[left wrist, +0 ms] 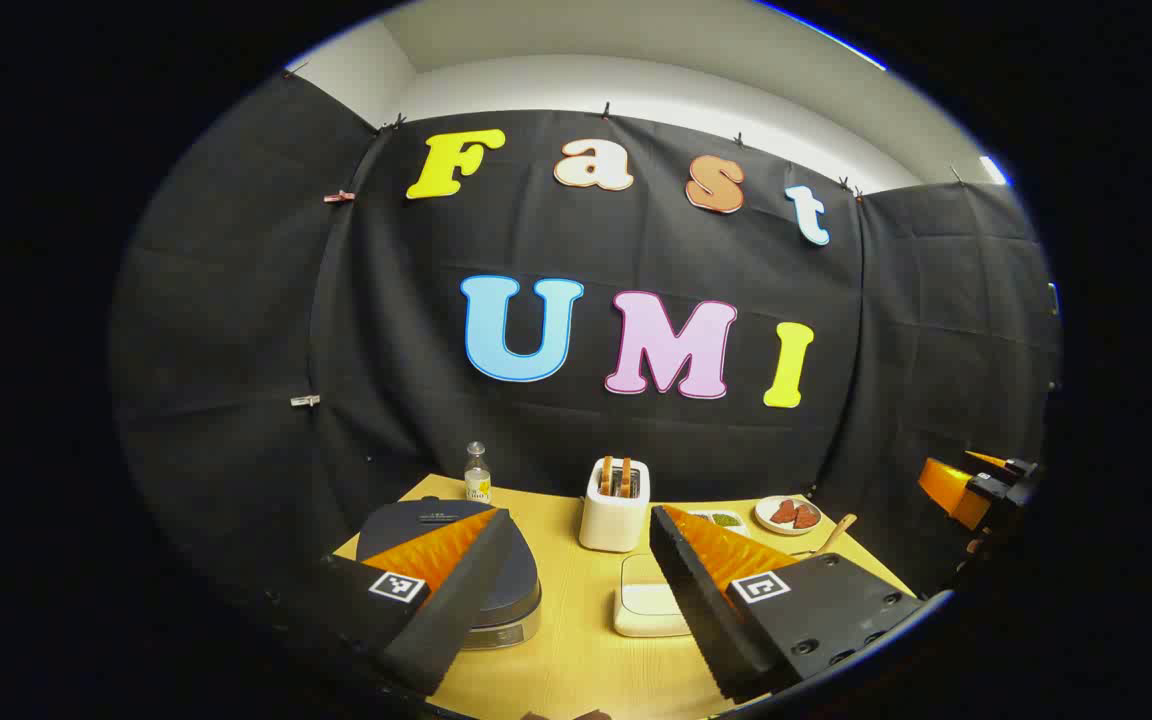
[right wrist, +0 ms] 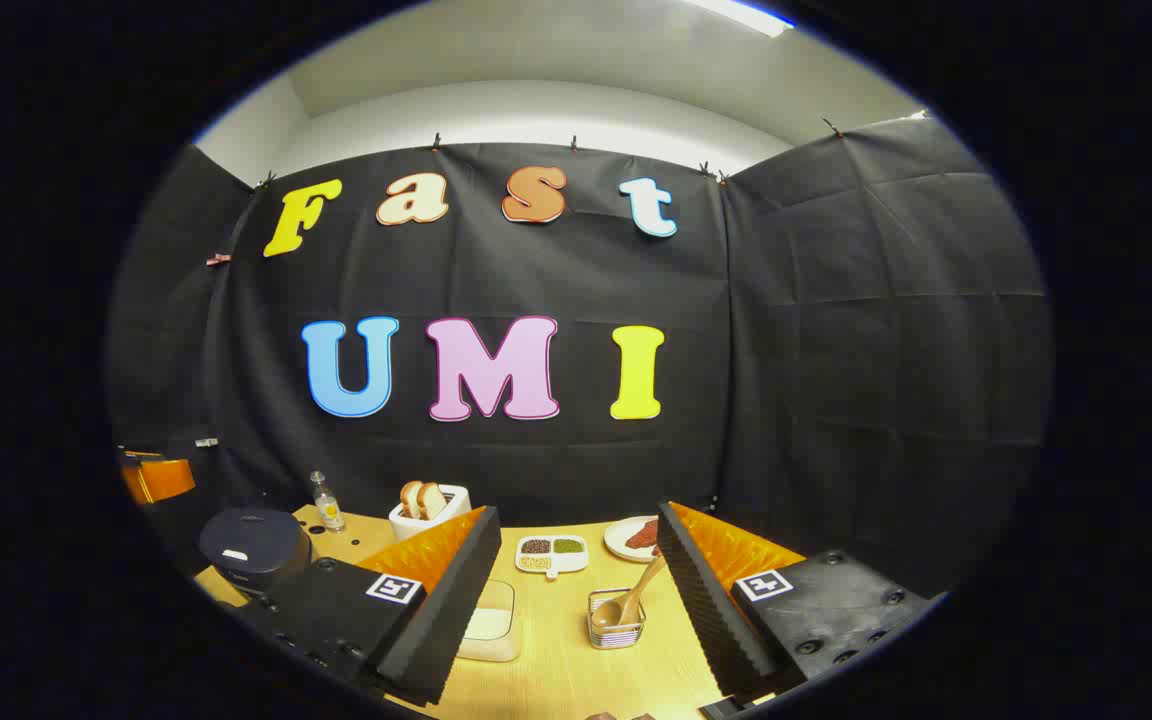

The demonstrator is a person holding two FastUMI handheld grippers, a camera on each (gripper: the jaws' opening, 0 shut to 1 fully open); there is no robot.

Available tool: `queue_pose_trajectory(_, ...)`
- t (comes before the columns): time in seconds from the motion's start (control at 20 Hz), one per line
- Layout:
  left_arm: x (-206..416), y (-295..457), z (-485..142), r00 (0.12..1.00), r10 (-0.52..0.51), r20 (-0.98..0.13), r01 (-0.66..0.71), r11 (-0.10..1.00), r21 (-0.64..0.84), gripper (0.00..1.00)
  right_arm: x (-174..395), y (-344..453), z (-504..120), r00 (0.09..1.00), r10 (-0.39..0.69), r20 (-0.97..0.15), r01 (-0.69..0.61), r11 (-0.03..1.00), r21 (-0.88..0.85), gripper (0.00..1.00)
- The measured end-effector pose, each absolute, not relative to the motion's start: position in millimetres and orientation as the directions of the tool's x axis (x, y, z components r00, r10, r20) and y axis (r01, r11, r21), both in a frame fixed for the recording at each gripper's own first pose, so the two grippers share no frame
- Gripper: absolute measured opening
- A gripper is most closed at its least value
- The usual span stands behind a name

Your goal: Close the left gripper, press the button to open the rice cooker; take a wooden spoon from the chopstick holder with the right hand, scoop a spoonful of rice and pour it into the rice cooker, then put the wooden spoon back into the chopstick holder.

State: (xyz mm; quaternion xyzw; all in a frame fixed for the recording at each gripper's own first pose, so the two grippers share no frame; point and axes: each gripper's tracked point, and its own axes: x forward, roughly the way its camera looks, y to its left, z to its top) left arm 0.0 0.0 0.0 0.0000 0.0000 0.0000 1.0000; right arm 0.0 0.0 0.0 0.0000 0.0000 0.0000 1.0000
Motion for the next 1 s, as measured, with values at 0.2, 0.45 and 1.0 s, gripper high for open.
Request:
queue_pose_trajectory(0.2,2.3,-4.9,-3.6,1.0,0.006,-0.008,-0.006,1.0,0.003,0.95,5.1,-2.9,-1.6,1.0,0.017,0.004,-0.017,1.0,-0.015,0.98)
queue_pose_trajectory(0.45,4.5,-10.5,-5.2,1.0,0.015,-0.012,-0.015,1.0,0.007,0.95,5.2,-5.4,-8.3,0.999,0.038,-0.014,-0.038,0.999,-0.016,0.98)
queue_pose_trajectory(1.0,4.6,-4.2,-15.5,0.998,0.056,-0.023,-0.056,0.998,-0.024,0.95,8.9,-13.5,-19.4,0.998,0.052,-0.043,-0.053,0.998,-0.025,0.98)
